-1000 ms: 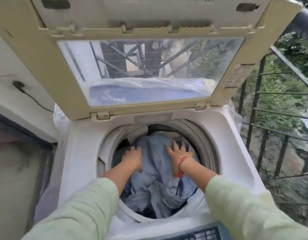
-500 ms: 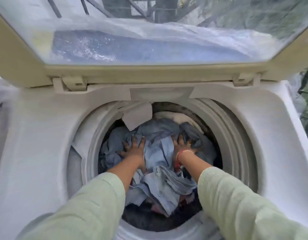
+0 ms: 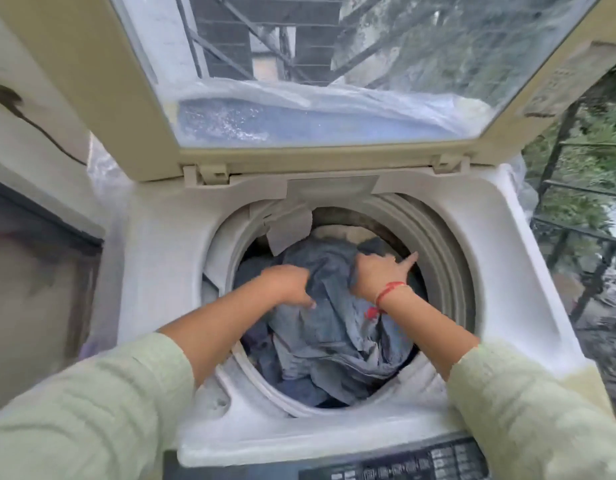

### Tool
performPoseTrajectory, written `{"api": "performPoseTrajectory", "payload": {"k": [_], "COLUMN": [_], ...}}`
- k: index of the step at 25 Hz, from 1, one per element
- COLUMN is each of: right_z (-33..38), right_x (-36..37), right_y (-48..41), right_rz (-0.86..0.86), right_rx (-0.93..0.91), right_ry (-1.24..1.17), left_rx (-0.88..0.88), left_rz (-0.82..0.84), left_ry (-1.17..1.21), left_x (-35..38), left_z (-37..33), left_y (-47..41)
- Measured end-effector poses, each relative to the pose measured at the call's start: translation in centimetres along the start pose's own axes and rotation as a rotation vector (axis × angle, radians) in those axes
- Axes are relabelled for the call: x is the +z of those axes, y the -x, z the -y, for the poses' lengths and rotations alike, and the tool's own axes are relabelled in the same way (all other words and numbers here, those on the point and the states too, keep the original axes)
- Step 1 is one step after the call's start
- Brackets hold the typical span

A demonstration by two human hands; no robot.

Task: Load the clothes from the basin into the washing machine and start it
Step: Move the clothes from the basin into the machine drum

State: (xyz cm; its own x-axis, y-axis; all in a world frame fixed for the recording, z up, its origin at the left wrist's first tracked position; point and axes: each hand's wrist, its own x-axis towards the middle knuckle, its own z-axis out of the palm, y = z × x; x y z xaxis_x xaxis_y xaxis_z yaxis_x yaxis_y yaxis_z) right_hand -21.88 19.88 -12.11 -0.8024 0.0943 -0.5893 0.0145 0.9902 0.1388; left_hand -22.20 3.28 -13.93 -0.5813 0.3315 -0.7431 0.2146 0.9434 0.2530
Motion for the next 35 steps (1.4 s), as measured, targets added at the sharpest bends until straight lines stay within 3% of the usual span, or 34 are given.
{"api": "performPoseTrajectory", "payload": {"k": [2,5,7,9,13,17,23,25,28,31,35], "right_z": [0.4,4.2,9.2,15.8,31.5,43.6,47.7,47.7,49.3,50.6,50.5], "right_x": [-2.5,-5.1,-5.5,-4.5,2.1,12.8,25.6,29.5,35.5,40.4,42.6], "right_y": [4.3,12.6,18.2,22.9,27.4,24.2,9.2,4.1,-2.4,-7.6,-12.9], "right_rz": [-0.202,-0.427,-0.448,-0.391,-0.210,0.063,0.158,0.143,0.118,0.020,-0.064], "right_rx": [-0.078,-0.343,-0.507,-0.650,-0.780,-0.561,-0.256,-0.245,-0.421,-0.590,-0.535], "right_ry": [-0.207,-0.646,-0.844,-0.960,-0.994,-0.849,-0.437,-0.306,-0.086,0.312,0.613], "left_rx": [0.105,0.206,0.183,0.060,-0.224,-0.376,-0.379,-0.320,-0.266,-0.236,-0.296], "left_rz": [-0.297,-0.807,-1.090,-1.207,-1.117,-0.810,-0.411,-0.354,-0.322,-0.482,-0.541], "left_ry": [0.065,0.300,0.498,0.670,0.763,0.769,0.577,0.550,0.522,0.349,0.160], "left_x": [-2.0,-1.8,0.6,4.9,15.8,26.0,35.7,38.7,43.1,46.4,48.9], "left_z": [0.3,4.0,8.7,14.7,27.5,37.7,45.0,46.0,46.7,45.9,45.3], "left_y": [6.2,17.2,23.5,28.7,34.1,32.3,19.4,14.1,7.3,3.4,1.4]}}
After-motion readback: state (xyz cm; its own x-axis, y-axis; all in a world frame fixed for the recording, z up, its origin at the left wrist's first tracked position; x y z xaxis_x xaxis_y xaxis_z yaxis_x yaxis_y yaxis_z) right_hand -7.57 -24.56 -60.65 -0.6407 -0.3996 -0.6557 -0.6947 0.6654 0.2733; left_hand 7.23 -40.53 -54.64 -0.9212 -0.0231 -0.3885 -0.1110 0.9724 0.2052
